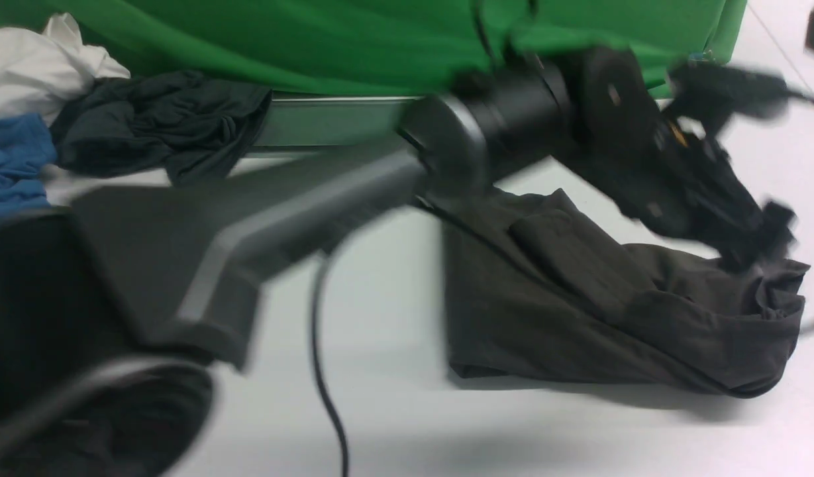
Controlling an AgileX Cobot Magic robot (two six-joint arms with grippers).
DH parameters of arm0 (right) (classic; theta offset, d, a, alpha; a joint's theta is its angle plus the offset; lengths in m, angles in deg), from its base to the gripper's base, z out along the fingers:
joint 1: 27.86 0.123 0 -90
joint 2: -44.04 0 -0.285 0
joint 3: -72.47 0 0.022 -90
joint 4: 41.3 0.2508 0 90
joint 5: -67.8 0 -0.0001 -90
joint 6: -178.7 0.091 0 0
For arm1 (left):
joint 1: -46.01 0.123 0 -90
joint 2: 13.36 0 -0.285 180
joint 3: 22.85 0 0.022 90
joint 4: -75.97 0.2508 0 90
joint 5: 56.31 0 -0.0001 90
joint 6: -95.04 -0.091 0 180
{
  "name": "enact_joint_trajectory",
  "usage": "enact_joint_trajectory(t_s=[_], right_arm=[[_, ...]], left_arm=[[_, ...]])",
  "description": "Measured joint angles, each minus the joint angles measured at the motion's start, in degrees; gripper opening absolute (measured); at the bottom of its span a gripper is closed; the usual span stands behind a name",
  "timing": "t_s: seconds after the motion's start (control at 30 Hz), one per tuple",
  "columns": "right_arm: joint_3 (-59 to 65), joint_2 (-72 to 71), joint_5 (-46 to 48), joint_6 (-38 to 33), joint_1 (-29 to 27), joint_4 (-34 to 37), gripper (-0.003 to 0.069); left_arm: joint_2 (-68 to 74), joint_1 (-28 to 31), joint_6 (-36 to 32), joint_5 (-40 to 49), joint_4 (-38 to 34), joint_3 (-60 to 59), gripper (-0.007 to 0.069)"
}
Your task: Fold a long-sleeved shirt on a white desktop.
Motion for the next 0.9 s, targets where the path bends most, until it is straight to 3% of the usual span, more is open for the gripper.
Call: enact_joint_trajectory(t_s=[0.1,0.17,0.27,0.4,0.5,0.63,0.9], right_arm=[[-0.7,0.1,0.1,0.0,0.0,0.1,0.0290],[-0.7,1.3,1.9,0.1,0.0,0.1,0.0298],[-0.7,4.1,4.4,0.6,0.0,0.1,0.0324],[-1.2,13.0,8.5,1.5,0.0,0.1,0.0458],[-3.1,23.9,9.9,-0.5,0.0,0.0,0.0568],[-8.5,35.5,10.3,-2.4,0.0,0.0,0.0552],[-27.9,58.6,18.8,-8.8,-0.1,1.1,0.0538]], left_arm=[[-2.6,3.2,4.8,3.6,6.2,0.2,0.0689],[-4.5,8.7,9.3,10.5,12.8,0.4,0.0692],[-5.2,13.5,10.7,14.9,14.2,-0.8,0.0692],[-5.4,19.6,11.2,16.5,8.9,-8.9,0.0692],[-4.9,22.3,10.8,11.0,2.1,-20.0,0.0692],[-4.4,23.0,9.2,4.4,-1.8,-25.6,0.0692],[-1.8,23.0,3.1,2.2,-10.6,-26.1,0.0689]])
